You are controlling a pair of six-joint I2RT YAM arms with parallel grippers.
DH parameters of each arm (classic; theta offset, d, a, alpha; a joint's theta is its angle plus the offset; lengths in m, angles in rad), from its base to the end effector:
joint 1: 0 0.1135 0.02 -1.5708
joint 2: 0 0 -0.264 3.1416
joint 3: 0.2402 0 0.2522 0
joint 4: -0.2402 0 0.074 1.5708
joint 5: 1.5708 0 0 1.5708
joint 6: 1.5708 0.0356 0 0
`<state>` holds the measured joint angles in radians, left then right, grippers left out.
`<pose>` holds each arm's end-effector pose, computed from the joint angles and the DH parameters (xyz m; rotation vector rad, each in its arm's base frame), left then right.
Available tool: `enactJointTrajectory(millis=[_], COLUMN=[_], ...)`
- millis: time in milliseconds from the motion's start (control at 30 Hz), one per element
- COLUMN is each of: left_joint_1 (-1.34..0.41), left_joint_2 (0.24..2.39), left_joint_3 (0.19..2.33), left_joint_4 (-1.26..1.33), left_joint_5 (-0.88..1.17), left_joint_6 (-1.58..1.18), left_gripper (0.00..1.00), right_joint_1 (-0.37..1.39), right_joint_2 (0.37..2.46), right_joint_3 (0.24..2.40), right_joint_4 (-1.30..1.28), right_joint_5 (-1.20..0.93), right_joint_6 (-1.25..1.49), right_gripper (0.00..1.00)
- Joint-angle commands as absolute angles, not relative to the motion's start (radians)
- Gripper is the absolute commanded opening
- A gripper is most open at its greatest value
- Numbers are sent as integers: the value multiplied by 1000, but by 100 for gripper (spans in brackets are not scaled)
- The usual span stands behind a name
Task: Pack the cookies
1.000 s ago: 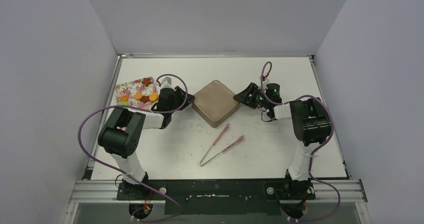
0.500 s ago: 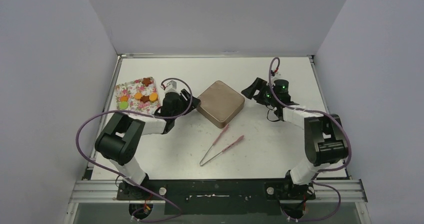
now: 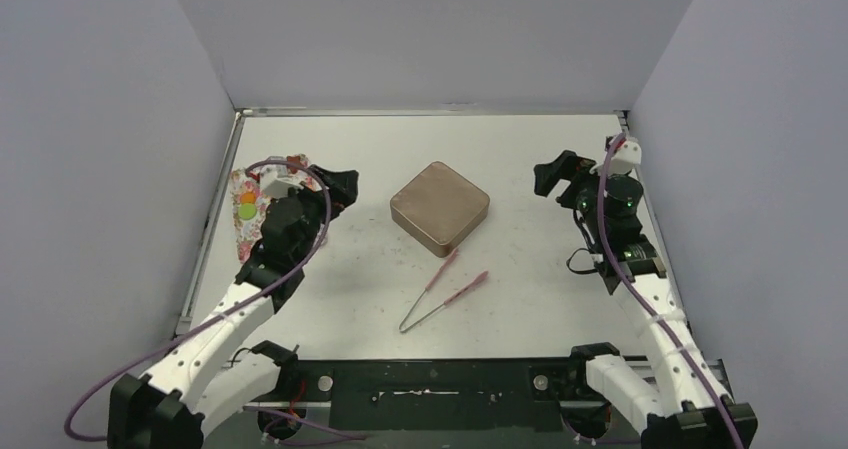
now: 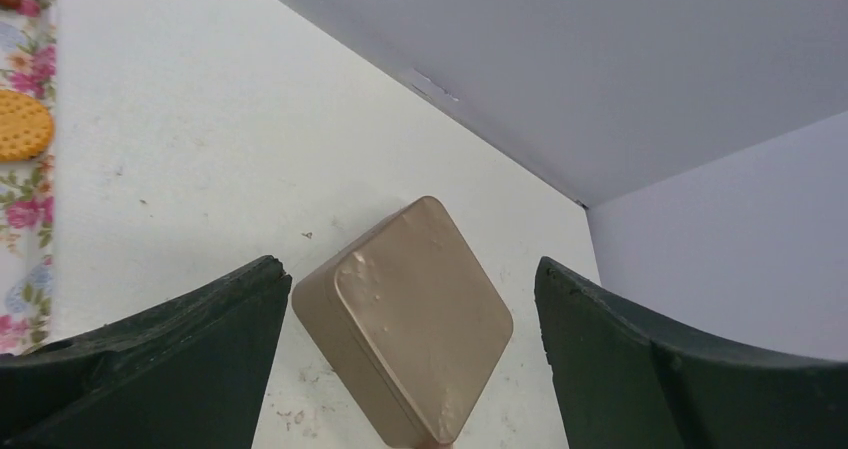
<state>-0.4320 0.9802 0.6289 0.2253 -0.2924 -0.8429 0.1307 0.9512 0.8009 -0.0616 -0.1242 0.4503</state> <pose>0.2140 -0.0873 0.2912 -0.5718 1.6452 -0.7016 0.2223 0.0337 0.3281 0.1982 1.8010 0.5265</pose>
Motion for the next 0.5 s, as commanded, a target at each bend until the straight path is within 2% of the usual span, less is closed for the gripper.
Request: enactJointTrajectory(millis=[0, 267, 467], left_joint_1=[-430, -430, -430], left_joint_2=[786, 486, 287], left_joint_3=[609, 728, 748], left_joint_4=[-11, -358, -378], left_joint_5=[-369, -428, -550], left_joint_6=[-805, -565, -338], left_gripper=[92, 97, 97], right_joint_1=[125, 126, 163], right_joint_2=[794, 576, 447], right_joint_3=[790, 848, 799], right_joint_4=[-226, -407, -404], right_joint_5=[35, 174, 298], right_joint_6=[392, 303, 285], right_gripper=[100, 100, 100])
